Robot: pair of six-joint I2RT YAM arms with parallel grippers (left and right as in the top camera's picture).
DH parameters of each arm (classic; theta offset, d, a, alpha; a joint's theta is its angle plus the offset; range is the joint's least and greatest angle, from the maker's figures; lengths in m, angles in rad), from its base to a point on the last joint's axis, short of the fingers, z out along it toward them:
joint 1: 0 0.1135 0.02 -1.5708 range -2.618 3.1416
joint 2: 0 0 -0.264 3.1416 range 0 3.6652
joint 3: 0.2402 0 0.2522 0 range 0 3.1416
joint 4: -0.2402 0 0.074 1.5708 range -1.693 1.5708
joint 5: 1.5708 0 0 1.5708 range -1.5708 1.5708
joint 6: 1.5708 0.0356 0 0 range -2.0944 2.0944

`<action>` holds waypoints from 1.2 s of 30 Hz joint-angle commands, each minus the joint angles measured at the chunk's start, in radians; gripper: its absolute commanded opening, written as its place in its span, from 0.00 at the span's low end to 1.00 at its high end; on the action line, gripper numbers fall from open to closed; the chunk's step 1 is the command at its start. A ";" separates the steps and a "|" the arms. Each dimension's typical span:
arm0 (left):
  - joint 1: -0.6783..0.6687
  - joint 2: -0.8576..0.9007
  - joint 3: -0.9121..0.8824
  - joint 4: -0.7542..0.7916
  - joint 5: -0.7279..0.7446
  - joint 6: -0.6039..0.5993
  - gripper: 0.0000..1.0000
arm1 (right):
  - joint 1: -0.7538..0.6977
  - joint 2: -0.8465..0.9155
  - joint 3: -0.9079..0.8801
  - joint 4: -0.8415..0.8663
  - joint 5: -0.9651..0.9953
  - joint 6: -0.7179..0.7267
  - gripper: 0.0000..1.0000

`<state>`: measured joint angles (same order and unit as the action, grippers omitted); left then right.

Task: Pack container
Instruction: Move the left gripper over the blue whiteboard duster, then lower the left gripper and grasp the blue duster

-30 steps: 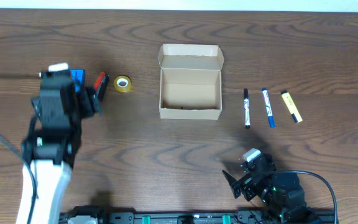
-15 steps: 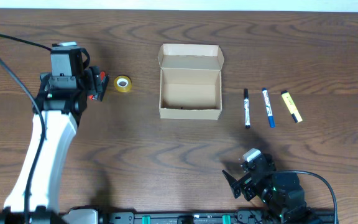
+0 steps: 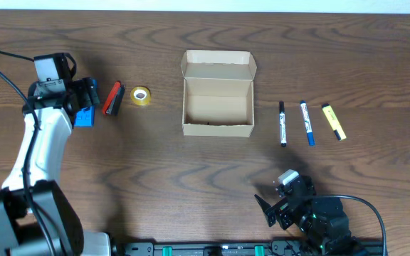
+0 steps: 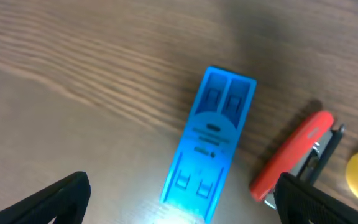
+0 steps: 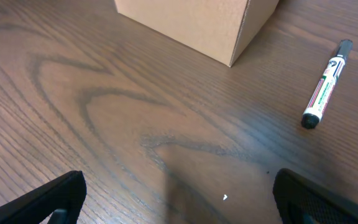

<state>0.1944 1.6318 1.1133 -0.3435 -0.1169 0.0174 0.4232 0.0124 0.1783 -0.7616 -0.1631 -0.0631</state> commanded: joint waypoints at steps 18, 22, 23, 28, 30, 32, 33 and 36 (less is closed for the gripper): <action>0.011 0.268 0.017 0.229 0.061 0.160 0.96 | 0.010 -0.006 -0.009 -0.001 0.003 -0.013 0.99; 0.017 0.298 0.017 0.281 0.050 0.171 0.98 | 0.010 -0.006 -0.009 -0.001 0.003 -0.013 0.99; 0.021 0.306 0.017 0.293 0.050 0.170 0.99 | 0.010 -0.006 -0.009 -0.001 0.003 -0.013 0.99; 0.033 0.340 0.017 0.303 0.065 0.170 0.94 | 0.010 -0.006 -0.009 -0.001 0.002 -0.013 0.99; 0.032 0.343 0.017 0.304 0.067 0.170 0.94 | 0.010 -0.006 -0.009 -0.001 0.003 -0.013 0.99; 0.032 0.343 0.017 0.304 0.067 0.170 0.92 | 0.010 -0.006 -0.009 -0.001 0.003 -0.013 0.99; 0.032 0.343 0.017 0.303 0.067 0.170 0.90 | 0.010 -0.006 -0.009 -0.001 0.003 -0.013 0.99; 0.033 0.343 0.017 0.297 0.067 0.170 0.89 | 0.010 -0.006 -0.009 -0.001 0.003 -0.013 0.99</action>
<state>0.2237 1.9656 1.1133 -0.0441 -0.0540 0.1818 0.4232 0.0124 0.1783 -0.7616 -0.1631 -0.0628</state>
